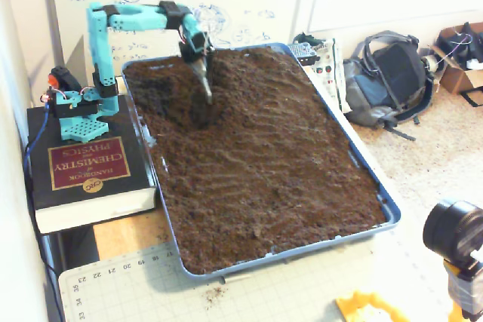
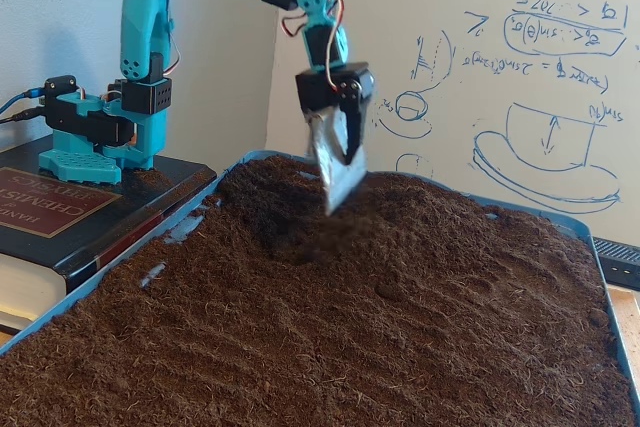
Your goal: Build a berm.
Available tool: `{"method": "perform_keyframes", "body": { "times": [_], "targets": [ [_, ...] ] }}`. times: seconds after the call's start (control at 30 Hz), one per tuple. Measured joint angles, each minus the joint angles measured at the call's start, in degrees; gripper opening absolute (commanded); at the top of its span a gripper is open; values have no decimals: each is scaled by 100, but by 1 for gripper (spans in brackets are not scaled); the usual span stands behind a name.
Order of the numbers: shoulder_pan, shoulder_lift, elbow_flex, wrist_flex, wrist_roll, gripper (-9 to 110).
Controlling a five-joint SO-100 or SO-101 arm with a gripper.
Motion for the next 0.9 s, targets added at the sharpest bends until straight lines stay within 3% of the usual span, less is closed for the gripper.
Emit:
{"method": "perform_keyframes", "body": {
  "times": [0.2,0.33,0.53,0.73,0.9],
  "targets": [
    [-211,1072,448,1960,35,1],
    [18,1547,1688,2268,35,1],
    [677,2303,3463,413,-703,1],
    [1731,2602,4755,-1626,-2610,0],
    [2865,2417,5282,-2145,-4430,1]
  ]
}}
